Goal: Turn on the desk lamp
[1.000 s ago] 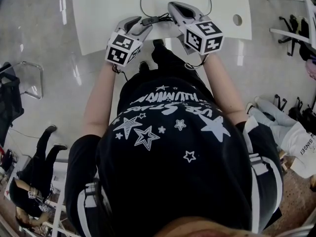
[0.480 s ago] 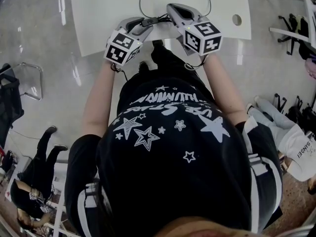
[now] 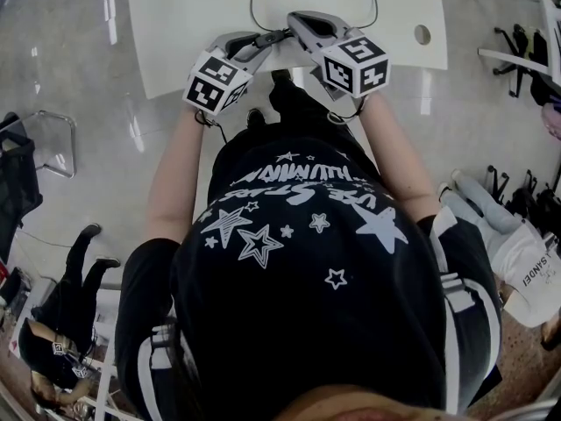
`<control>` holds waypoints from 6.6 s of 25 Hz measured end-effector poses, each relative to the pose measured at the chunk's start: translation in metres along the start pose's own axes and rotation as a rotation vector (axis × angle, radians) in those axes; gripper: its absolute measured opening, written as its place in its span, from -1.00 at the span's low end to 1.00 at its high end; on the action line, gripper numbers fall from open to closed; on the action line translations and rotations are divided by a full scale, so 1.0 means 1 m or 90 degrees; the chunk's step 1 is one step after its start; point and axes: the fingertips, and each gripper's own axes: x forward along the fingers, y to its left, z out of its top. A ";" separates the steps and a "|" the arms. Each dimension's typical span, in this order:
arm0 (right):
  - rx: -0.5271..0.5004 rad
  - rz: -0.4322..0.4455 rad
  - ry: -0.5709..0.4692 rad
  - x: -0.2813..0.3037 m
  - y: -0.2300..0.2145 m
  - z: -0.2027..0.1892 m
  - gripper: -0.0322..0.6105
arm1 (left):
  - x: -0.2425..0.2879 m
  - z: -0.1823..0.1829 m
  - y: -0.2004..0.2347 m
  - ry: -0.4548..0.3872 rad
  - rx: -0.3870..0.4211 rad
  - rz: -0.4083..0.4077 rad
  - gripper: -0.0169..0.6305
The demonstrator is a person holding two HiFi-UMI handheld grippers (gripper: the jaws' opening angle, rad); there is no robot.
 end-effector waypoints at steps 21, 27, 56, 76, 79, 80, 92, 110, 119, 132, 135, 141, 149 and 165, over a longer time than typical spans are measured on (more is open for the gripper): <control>-0.027 0.091 0.107 0.031 0.026 -0.044 -0.89 | 0.000 -0.001 0.000 0.000 0.002 -0.007 -0.53; -0.021 0.106 0.121 0.032 0.024 -0.046 -0.89 | 0.001 -0.002 -0.001 -0.003 -0.004 -0.003 -0.53; -0.036 0.054 0.076 0.022 0.017 -0.038 -0.89 | 0.000 0.000 0.005 -0.002 -0.034 0.047 -0.53; -0.033 0.023 0.032 -0.023 0.054 -0.043 -0.89 | -0.068 0.007 -0.012 -0.093 -0.055 0.135 -0.42; -0.031 0.008 0.020 -0.033 0.061 -0.047 -0.89 | -0.082 0.008 -0.020 -0.116 -0.055 0.130 -0.37; -0.027 0.003 0.016 -0.037 0.064 -0.049 -0.89 | -0.085 0.008 -0.023 -0.120 -0.055 0.128 -0.35; 0.004 -0.057 -0.012 -0.089 0.088 -0.072 -0.89 | -0.108 0.011 -0.078 -0.168 -0.045 0.090 -0.35; 0.016 -0.014 -0.068 -0.149 0.091 -0.069 -0.89 | -0.114 0.036 -0.139 -0.219 -0.068 0.135 -0.35; 0.013 0.027 -0.090 -0.197 0.124 -0.090 -0.89 | -0.124 0.021 -0.204 -0.218 -0.069 0.151 -0.35; -0.019 0.077 -0.112 -0.274 0.172 -0.125 -0.89 | -0.146 0.008 -0.294 -0.266 -0.058 0.193 -0.36; -0.018 0.083 -0.118 -0.289 0.178 -0.131 -0.89 | -0.147 0.005 -0.311 -0.273 -0.060 0.203 -0.50; -0.028 0.090 -0.121 -0.309 0.195 -0.152 -0.89 | -0.157 -0.015 -0.336 -0.285 -0.071 0.233 -0.82; -0.035 0.090 -0.113 -0.310 0.214 -0.166 -0.89 | -0.176 -0.035 -0.344 -0.286 -0.081 0.253 -0.91; -0.055 0.075 -0.121 -0.319 0.212 -0.157 -0.89 | -0.183 -0.025 -0.347 -0.300 -0.082 0.259 -0.91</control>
